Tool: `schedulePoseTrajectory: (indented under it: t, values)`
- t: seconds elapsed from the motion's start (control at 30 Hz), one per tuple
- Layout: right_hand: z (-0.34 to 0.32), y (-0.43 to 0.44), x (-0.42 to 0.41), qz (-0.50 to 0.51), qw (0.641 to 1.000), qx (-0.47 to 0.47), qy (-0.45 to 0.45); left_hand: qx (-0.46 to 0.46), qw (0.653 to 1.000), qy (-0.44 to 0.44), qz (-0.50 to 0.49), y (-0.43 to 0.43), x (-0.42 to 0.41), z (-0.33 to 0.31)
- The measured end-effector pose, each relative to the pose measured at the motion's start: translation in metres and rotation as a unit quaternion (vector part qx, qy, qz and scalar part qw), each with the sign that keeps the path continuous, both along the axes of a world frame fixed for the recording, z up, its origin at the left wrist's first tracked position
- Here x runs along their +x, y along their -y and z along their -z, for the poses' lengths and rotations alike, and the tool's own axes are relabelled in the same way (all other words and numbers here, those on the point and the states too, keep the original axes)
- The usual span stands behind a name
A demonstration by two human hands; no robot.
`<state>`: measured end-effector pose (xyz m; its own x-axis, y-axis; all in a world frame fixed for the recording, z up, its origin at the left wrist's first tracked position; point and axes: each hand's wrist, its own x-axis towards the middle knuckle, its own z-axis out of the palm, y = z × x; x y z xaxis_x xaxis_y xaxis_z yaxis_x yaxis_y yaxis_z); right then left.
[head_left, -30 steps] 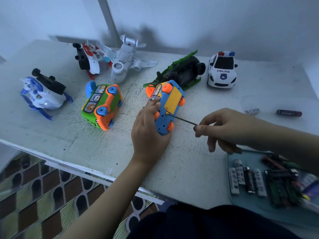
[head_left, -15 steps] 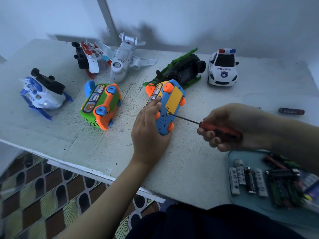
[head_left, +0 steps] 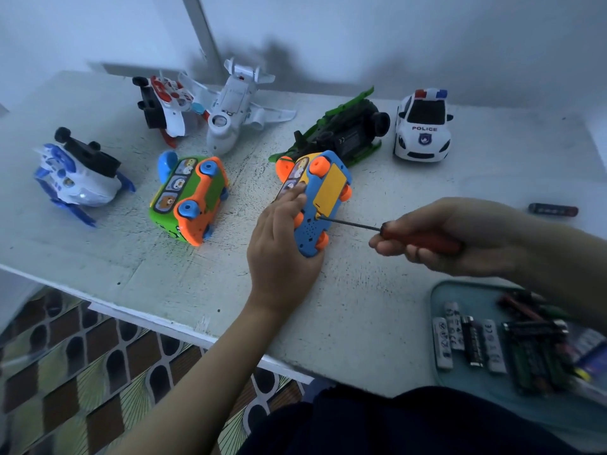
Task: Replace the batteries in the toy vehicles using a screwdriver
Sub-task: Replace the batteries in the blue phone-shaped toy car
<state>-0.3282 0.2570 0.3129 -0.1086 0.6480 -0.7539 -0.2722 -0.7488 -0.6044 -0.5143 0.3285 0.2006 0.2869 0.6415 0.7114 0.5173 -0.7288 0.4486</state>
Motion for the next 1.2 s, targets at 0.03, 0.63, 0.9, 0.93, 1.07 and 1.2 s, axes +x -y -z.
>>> schedulePoseTrajectory:
  t: [0.03, 0.63, 0.9, 0.93, 1.07, 1.2]
  values:
    - [-0.001, 0.0, -0.001, -0.023, 0.998, 0.029, 0.043, 0.001, 1.0, 0.0, 0.0, 0.0, 0.0, 0.0]
    - [0.004, 0.015, -0.02, -0.229, 0.68, 0.323, 0.617, -0.014, 1.0, -0.004, -0.015, 0.001, -0.001, -0.001]
    - [0.008, 0.022, -0.018, -0.215, 0.73, 0.288, 0.581, 0.004, 1.0, -0.005, -0.015, 0.0, -0.001, 0.0]
    - [0.009, 0.023, -0.018, -0.214, 0.733, 0.285, 0.579, 0.006, 1.0, -0.006, -0.014, -0.001, -0.001, 0.0]
    - [0.014, 0.025, -0.02, -0.202, 0.753, 0.276, 0.562, 0.019, 0.999, -0.025, 0.0, -0.001, -0.001, 0.002]
    - [0.018, 0.029, -0.024, -0.219, 0.772, 0.258, 0.539, 0.025, 0.998, -0.05, 0.006, 0.001, -0.001, 0.001]
